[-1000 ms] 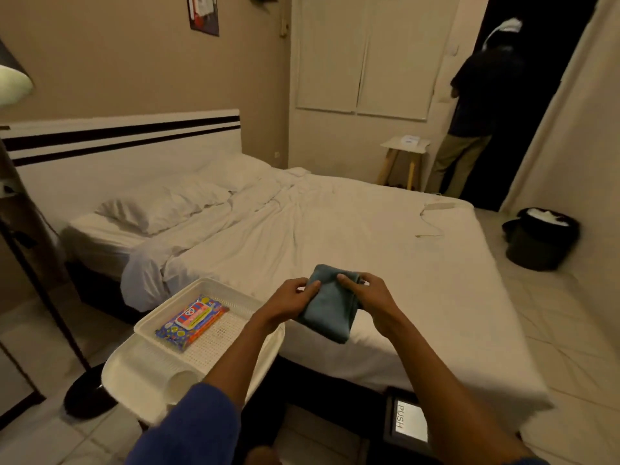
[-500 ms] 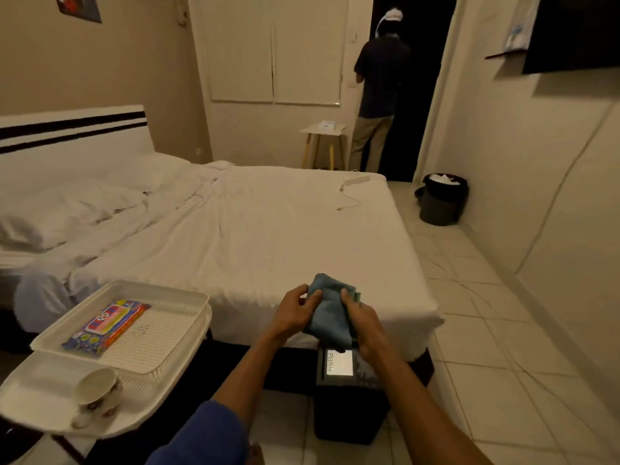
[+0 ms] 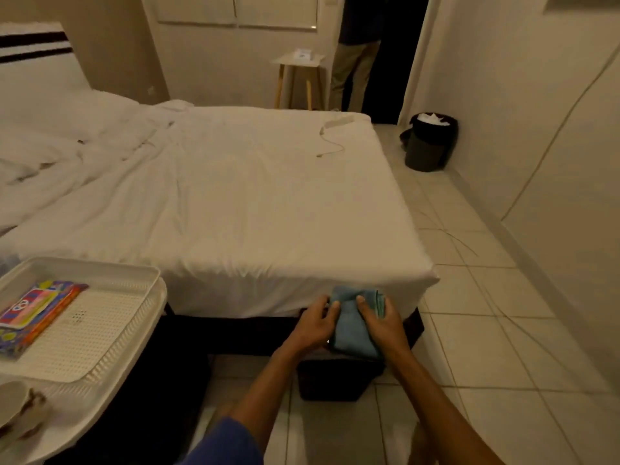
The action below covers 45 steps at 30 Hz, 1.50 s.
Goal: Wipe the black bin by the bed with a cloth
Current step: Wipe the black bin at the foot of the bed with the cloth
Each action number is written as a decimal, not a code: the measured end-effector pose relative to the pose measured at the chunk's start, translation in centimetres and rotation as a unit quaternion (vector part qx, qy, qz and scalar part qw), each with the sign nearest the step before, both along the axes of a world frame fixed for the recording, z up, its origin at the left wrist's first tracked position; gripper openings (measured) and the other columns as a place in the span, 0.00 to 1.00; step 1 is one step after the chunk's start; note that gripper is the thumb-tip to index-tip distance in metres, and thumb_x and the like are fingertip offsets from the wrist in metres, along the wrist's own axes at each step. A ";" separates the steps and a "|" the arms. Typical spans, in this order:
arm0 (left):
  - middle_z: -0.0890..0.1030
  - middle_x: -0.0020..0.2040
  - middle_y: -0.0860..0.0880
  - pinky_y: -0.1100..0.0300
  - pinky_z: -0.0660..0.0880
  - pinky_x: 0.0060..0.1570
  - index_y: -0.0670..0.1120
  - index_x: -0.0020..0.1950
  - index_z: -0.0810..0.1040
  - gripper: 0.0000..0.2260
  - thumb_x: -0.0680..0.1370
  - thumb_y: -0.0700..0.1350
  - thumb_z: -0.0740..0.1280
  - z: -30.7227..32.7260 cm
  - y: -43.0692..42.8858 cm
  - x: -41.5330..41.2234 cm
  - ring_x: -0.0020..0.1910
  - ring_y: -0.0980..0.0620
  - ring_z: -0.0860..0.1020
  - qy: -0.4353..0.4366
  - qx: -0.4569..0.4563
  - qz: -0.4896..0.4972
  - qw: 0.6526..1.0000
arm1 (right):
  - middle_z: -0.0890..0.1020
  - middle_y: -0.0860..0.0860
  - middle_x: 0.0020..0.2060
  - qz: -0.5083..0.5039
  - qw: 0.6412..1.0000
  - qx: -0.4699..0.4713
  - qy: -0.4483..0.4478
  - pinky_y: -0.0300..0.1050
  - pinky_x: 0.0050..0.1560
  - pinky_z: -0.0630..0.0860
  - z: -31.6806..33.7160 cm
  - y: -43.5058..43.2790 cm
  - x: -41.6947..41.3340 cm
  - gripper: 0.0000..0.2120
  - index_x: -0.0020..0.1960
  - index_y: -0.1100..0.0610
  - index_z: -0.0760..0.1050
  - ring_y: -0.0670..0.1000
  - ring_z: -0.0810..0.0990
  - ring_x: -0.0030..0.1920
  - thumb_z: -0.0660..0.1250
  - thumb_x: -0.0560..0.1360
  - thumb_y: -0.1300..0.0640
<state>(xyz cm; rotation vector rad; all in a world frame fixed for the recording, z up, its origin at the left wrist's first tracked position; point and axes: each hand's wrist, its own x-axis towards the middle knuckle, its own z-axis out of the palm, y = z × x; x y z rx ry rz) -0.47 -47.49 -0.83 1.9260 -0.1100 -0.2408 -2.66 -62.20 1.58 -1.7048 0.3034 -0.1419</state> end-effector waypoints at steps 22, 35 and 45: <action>0.83 0.45 0.44 0.59 0.81 0.33 0.47 0.61 0.78 0.11 0.79 0.40 0.70 -12.1 -2.2 6.7 0.36 0.54 0.84 0.175 -0.061 -0.069 0.980 | 0.84 0.57 0.53 0.001 0.910 0.337 0.243 0.49 0.38 0.82 -13.4 -8.0 4.7 0.18 0.62 0.56 0.73 0.56 0.83 0.51 0.67 0.74 0.57; 0.44 0.82 0.51 0.56 0.37 0.80 0.50 0.82 0.45 0.32 0.81 0.62 0.40 -20.8 0.9 5.4 0.81 0.54 0.40 -0.107 0.359 -0.104 0.921 | 0.81 0.49 0.47 -0.061 0.963 -0.262 0.025 0.35 0.41 0.76 -14.8 -7.1 8.1 0.16 0.56 0.54 0.78 0.45 0.79 0.45 0.73 0.70 0.53; 0.40 0.83 0.48 0.51 0.39 0.80 0.47 0.82 0.42 0.31 0.83 0.59 0.45 -22.8 0.1 5.2 0.82 0.52 0.37 -0.133 0.385 -0.082 0.910 | 0.65 0.55 0.72 0.088 0.927 -0.363 0.014 0.56 0.75 0.52 -22.3 -3.8 6.4 0.29 0.70 0.53 0.62 0.56 0.57 0.75 0.68 0.72 0.58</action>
